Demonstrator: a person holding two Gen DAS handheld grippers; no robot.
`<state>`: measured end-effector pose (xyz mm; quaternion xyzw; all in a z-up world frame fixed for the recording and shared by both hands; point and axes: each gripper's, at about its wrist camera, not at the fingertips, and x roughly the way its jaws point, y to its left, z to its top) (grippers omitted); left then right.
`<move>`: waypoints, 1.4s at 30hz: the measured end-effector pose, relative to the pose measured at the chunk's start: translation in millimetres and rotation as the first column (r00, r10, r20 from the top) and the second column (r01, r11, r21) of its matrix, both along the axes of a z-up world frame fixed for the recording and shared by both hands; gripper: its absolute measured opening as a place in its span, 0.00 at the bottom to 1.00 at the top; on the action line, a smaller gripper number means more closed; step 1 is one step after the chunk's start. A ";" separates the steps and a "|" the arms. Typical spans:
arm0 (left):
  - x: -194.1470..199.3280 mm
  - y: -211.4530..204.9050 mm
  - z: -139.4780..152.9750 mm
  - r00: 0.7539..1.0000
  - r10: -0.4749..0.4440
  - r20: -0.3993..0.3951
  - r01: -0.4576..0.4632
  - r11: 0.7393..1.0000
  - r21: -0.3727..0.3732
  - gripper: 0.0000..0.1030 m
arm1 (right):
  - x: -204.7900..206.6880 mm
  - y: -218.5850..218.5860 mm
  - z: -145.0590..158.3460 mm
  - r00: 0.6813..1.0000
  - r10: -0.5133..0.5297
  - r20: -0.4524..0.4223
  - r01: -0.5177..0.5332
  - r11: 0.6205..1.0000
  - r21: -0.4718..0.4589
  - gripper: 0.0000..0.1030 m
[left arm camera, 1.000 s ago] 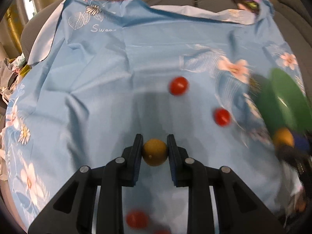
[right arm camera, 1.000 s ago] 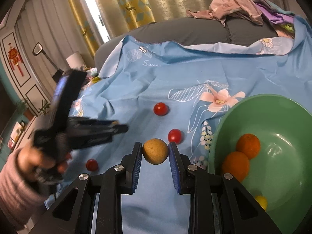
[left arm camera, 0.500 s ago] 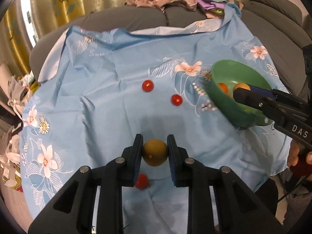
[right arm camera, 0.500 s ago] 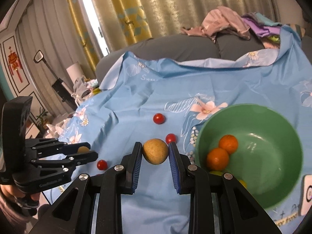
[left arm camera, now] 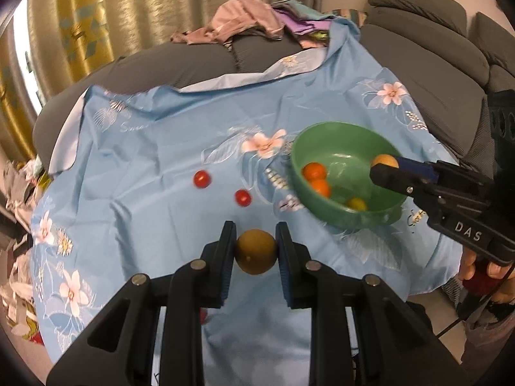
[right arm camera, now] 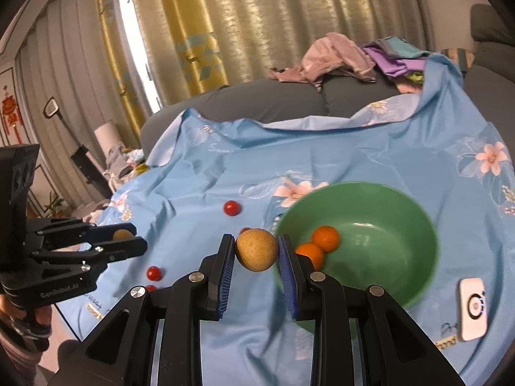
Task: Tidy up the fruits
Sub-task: 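Lower the tan ball into the green bowl and open the left gripper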
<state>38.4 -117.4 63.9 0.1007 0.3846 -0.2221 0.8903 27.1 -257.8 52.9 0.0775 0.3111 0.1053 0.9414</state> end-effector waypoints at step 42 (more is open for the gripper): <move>61.5 -148.9 -64.2 0.968 -0.192 -0.164 0.206 0.975 0.079 0.24 | 18.4 -79.2 -45.9 0.973 -0.190 -0.128 0.177 0.978 -0.106 0.29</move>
